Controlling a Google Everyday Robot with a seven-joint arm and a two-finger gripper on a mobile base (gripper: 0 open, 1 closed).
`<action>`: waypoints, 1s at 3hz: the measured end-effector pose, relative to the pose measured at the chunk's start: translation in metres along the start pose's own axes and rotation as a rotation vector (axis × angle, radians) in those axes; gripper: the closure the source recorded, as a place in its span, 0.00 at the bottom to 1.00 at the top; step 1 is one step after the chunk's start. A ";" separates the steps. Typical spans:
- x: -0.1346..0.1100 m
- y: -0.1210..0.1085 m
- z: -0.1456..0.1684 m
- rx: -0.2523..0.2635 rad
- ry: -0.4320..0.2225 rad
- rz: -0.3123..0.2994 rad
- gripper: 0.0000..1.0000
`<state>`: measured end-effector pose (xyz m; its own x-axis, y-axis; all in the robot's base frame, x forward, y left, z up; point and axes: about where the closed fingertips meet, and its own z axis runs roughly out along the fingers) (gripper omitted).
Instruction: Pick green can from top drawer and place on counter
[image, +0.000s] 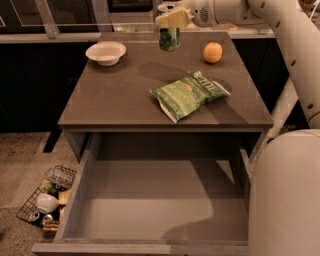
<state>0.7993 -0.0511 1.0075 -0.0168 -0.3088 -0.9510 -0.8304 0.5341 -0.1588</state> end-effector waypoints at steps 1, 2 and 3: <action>0.015 -0.016 0.016 0.040 -0.007 0.005 1.00; 0.032 -0.017 0.040 0.056 -0.016 0.024 1.00; 0.048 -0.012 0.061 0.059 -0.021 0.046 1.00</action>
Offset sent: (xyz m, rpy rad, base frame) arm 0.0487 0.0246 -0.0686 0.0508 -0.0054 -0.0918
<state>0.8428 -0.0241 0.9476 -0.0415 -0.2664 -0.9630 -0.7950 0.5925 -0.1296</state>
